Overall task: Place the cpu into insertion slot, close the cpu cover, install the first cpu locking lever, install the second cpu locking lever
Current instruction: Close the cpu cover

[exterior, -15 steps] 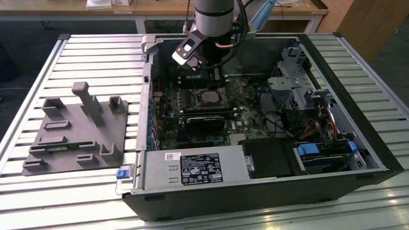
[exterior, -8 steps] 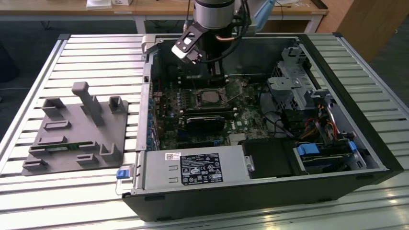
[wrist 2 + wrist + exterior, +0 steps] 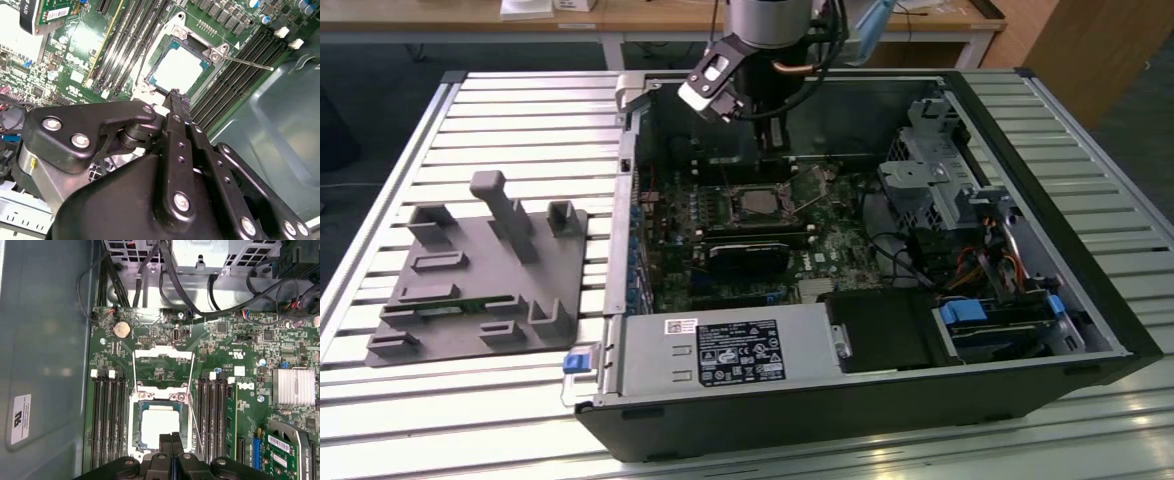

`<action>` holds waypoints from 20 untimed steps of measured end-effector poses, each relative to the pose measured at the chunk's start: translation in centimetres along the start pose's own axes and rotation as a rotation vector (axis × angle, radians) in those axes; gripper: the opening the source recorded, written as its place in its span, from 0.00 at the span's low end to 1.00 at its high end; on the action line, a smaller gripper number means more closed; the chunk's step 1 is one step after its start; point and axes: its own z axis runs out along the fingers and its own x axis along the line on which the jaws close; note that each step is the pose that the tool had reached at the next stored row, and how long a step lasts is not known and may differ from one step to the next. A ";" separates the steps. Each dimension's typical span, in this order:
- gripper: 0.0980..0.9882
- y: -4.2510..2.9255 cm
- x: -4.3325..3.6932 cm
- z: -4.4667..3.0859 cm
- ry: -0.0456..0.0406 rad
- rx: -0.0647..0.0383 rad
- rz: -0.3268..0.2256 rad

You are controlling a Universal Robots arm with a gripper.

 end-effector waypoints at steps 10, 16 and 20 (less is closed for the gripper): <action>0.01 1.00 -1.02 0.08 0.0102 0.013 0.001; 0.01 2.75 -1.10 0.24 0.0110 0.022 0.001; 0.01 3.79 -1.08 0.35 0.0110 0.026 0.001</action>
